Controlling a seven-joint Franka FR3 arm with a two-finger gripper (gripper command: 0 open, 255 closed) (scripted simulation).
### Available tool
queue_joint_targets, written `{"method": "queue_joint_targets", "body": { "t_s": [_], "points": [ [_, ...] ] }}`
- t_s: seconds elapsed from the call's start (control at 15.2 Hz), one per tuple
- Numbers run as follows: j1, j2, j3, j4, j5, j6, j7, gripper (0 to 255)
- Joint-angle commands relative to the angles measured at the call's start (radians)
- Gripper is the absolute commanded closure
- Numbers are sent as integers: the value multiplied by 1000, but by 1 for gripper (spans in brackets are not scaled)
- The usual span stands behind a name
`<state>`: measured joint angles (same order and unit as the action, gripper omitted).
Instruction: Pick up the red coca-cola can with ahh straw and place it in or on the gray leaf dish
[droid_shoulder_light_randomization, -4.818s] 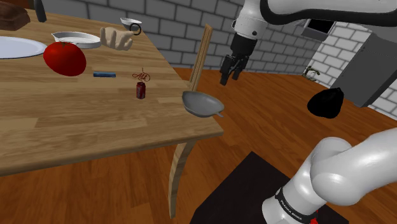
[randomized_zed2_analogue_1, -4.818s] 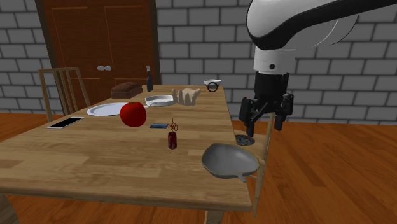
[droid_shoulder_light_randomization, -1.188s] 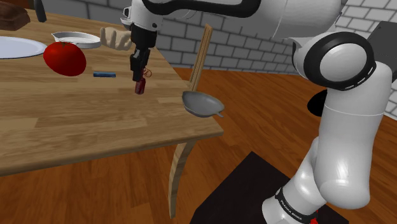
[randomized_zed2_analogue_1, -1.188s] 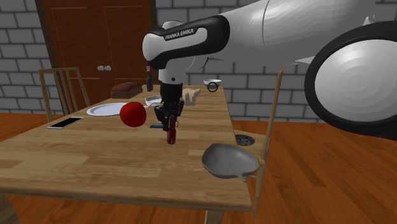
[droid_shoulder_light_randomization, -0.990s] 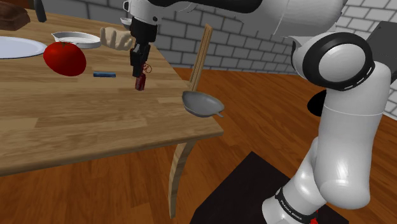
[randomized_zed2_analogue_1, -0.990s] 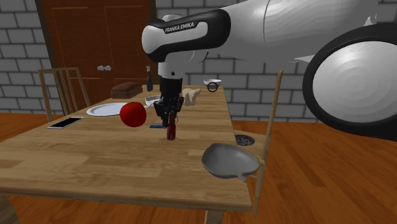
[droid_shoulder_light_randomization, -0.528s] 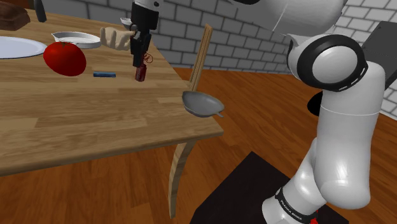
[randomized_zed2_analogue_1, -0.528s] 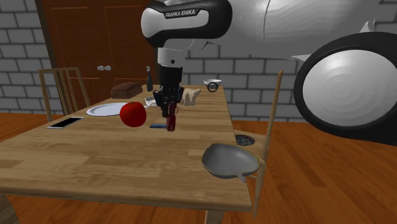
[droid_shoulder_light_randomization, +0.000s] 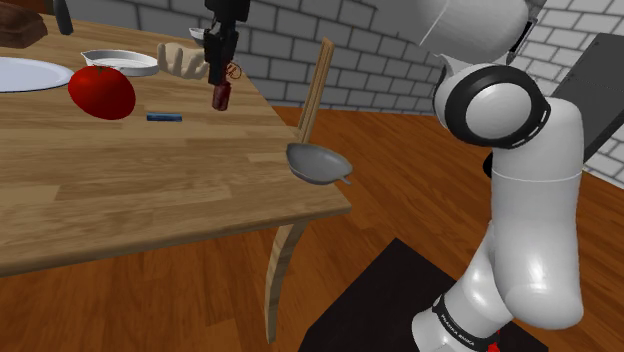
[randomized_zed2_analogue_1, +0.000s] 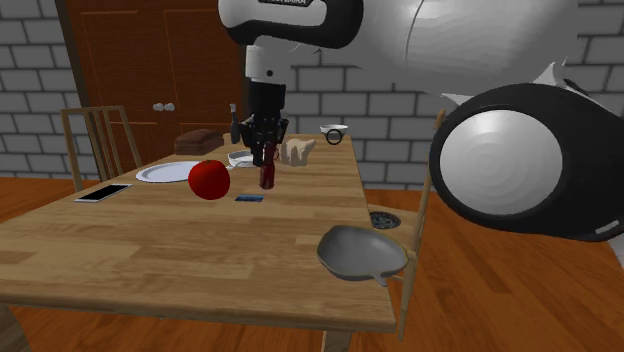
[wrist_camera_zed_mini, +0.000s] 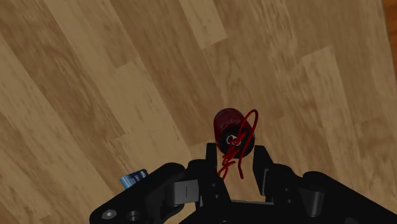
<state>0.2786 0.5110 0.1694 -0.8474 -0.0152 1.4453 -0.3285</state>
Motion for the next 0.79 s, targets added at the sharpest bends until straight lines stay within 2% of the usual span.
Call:
{"method": "queue_joint_targets", "body": {
  "t_s": [0.0, 0.13, 0.26, 0.73],
  "points": [
    [-17, -68, 1, -95, 11, 26, -8, 255],
    [-49, -201, 2, -293, 33, 91, -28, 255],
    [-72, -309, -2, -443, 54, 132, -49, 255],
    [-121, -618, -37, -815, 109, 193, -133, 255]
  ]
}}
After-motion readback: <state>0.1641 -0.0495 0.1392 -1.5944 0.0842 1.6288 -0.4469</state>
